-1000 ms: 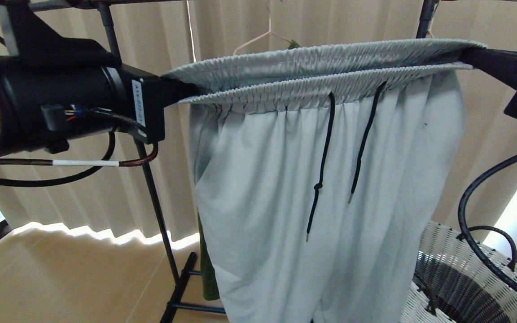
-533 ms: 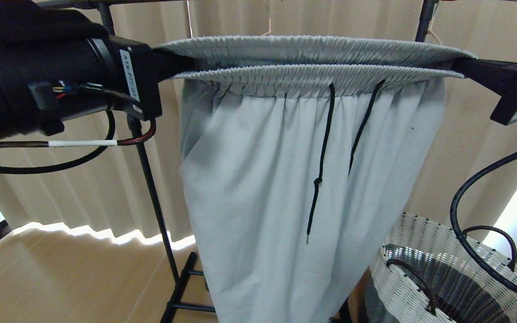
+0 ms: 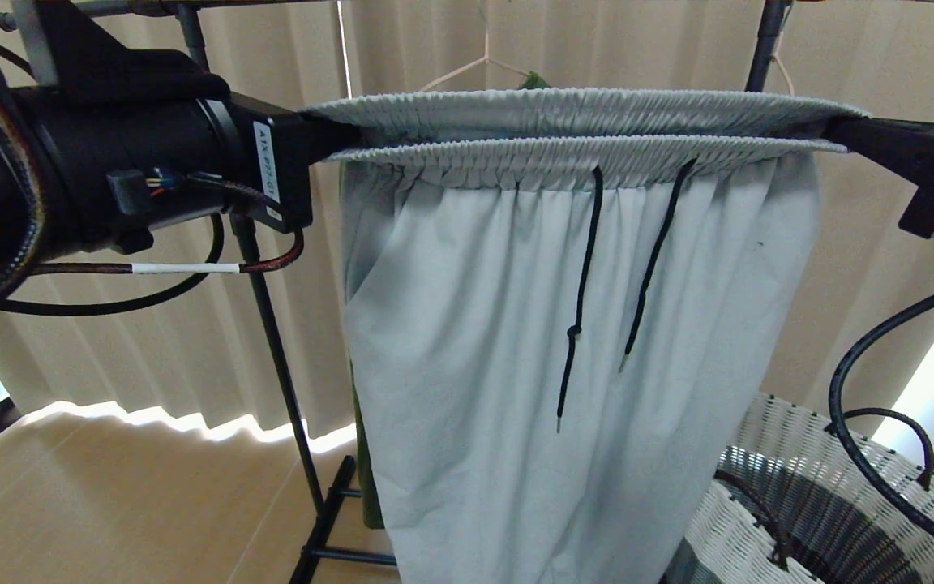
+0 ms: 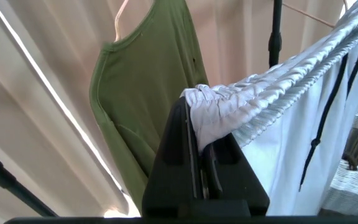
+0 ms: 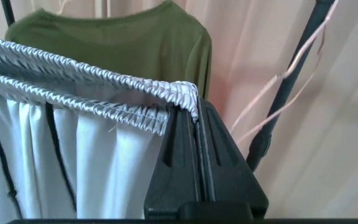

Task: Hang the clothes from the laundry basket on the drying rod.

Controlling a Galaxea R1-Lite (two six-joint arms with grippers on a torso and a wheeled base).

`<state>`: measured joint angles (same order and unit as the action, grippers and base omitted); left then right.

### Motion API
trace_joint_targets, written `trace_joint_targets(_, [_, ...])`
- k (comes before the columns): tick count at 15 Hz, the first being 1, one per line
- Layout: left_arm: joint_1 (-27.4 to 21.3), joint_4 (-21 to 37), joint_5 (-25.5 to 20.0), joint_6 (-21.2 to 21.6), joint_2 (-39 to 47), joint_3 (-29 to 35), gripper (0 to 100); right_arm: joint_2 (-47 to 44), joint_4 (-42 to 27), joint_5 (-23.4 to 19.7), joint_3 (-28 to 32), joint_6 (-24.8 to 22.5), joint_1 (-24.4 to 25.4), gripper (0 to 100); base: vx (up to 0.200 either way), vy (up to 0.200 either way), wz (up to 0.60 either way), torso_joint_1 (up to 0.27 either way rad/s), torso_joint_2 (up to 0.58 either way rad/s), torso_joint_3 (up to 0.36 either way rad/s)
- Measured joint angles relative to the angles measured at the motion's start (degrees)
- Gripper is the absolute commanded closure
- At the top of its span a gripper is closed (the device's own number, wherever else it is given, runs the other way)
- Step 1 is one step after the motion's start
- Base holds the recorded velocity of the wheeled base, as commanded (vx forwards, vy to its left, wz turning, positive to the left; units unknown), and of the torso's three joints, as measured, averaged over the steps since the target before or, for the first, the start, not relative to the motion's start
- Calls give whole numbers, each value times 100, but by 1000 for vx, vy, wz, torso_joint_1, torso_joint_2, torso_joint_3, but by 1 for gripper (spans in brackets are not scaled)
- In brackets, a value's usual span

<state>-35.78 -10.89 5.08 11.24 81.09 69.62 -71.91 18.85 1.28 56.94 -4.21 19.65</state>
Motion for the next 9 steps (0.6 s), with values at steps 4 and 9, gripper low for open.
trace_joint_targets(4, [1, 0, 0, 2, 11, -11, 100, 105, -312, -5, 9, 2, 0, 100, 0, 0, 0, 0, 0, 0])
trace_joint_targets(9, [1, 0, 0, 0, 7, -20, 100, 172, -323, -6, -37, 0, 0, 100, 0, 0, 0, 0, 0, 0])
